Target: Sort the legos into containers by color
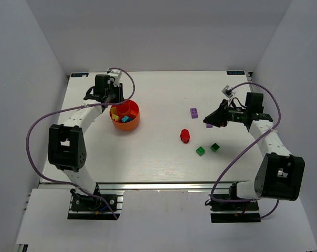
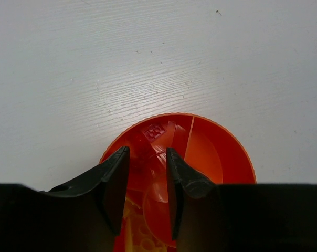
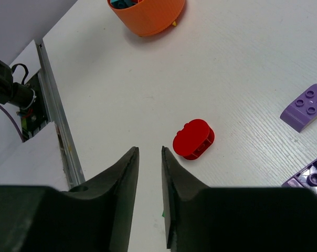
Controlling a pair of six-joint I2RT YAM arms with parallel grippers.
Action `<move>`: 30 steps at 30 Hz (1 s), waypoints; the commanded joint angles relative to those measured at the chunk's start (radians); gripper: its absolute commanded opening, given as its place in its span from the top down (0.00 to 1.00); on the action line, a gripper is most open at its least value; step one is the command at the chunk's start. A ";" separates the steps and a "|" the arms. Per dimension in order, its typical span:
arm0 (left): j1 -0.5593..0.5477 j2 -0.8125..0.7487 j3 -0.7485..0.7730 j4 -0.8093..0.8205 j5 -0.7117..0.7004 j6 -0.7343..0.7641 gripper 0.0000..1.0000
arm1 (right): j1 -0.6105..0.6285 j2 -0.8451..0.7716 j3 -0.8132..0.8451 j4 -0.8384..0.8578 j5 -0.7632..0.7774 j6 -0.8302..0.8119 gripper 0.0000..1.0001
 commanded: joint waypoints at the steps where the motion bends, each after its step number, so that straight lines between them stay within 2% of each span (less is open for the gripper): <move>1: 0.006 -0.057 0.013 0.000 0.004 -0.008 0.56 | 0.012 -0.001 0.003 -0.036 -0.027 -0.079 0.68; 5: 0.006 -0.170 0.029 0.023 0.037 -0.061 0.59 | 0.061 0.013 0.027 -0.148 0.013 -0.239 0.56; 6: 0.006 -0.193 0.029 0.030 0.051 -0.075 0.63 | 0.074 0.014 0.041 -0.167 0.045 -0.261 0.54; 7: 0.006 -0.222 0.021 0.041 0.074 -0.112 0.76 | 0.133 0.022 0.045 -0.179 0.124 -0.274 0.53; 8: 0.006 -0.253 0.007 0.061 0.129 -0.133 0.83 | 0.169 0.031 0.047 -0.181 0.164 -0.281 0.53; 10: 0.006 -0.349 -0.074 0.127 0.207 -0.198 0.87 | 0.202 0.043 0.044 -0.161 0.247 -0.262 0.52; 12: 0.006 -0.436 -0.175 0.195 0.340 -0.236 0.77 | 0.270 0.062 0.041 -0.115 0.379 -0.201 0.48; 13: 0.006 -0.463 -0.213 0.213 0.384 -0.273 0.67 | 0.284 0.068 0.041 -0.098 0.471 -0.186 0.46; 14: -0.005 -0.489 -0.253 0.237 0.424 -0.285 0.50 | 0.316 0.079 0.041 -0.083 0.523 -0.164 0.44; 16: -0.017 -0.556 -0.365 0.285 0.502 -0.302 0.41 | 0.370 0.092 0.045 -0.038 0.661 -0.114 0.36; 17: -0.017 -0.578 -0.404 0.300 0.530 -0.310 0.39 | 0.379 0.109 0.050 -0.029 0.701 -0.098 0.30; 18: -0.017 -0.598 -0.440 0.325 0.573 -0.319 0.38 | 0.402 0.120 0.055 -0.017 0.740 -0.068 0.19; 20: -0.017 -0.655 -0.533 0.339 0.605 -0.330 0.37 | 0.422 0.155 0.072 -0.012 0.800 -0.045 0.11; 22: -0.017 -0.705 -0.595 0.346 0.619 -0.321 0.37 | 0.448 0.175 0.068 0.015 0.846 -0.008 0.11; 30: -0.017 -0.802 -0.608 0.289 0.585 -0.272 0.34 | 0.516 0.278 0.059 0.107 0.952 0.146 0.11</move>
